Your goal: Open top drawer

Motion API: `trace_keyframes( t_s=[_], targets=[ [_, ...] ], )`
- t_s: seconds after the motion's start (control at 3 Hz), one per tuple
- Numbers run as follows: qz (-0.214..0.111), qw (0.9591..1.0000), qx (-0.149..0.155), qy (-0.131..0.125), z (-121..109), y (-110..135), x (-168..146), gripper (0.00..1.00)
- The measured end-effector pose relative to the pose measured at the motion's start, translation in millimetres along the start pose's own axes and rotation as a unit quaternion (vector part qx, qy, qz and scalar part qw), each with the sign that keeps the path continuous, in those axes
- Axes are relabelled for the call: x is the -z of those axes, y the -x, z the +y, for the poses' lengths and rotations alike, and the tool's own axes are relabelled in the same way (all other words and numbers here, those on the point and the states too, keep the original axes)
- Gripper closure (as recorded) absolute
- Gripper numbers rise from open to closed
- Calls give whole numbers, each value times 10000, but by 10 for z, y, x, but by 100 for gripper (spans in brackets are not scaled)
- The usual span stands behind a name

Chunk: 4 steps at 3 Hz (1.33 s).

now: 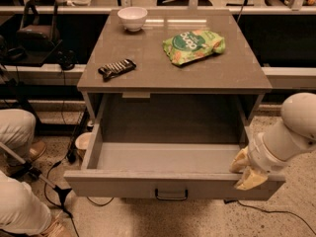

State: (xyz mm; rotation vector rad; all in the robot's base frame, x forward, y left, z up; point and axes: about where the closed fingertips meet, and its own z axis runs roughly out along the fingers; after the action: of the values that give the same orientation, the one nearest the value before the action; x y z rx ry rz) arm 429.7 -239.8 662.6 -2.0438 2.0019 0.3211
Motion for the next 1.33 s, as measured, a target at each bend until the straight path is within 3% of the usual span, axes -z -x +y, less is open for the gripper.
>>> trace_keyframes(
  t_s=[0.67, 1.33],
  targets=[
    [-43, 9997, -221, -114, 218, -108, 105, 100],
    [-44, 9997, -218, -106, 223, -105, 99, 60]
  ],
)
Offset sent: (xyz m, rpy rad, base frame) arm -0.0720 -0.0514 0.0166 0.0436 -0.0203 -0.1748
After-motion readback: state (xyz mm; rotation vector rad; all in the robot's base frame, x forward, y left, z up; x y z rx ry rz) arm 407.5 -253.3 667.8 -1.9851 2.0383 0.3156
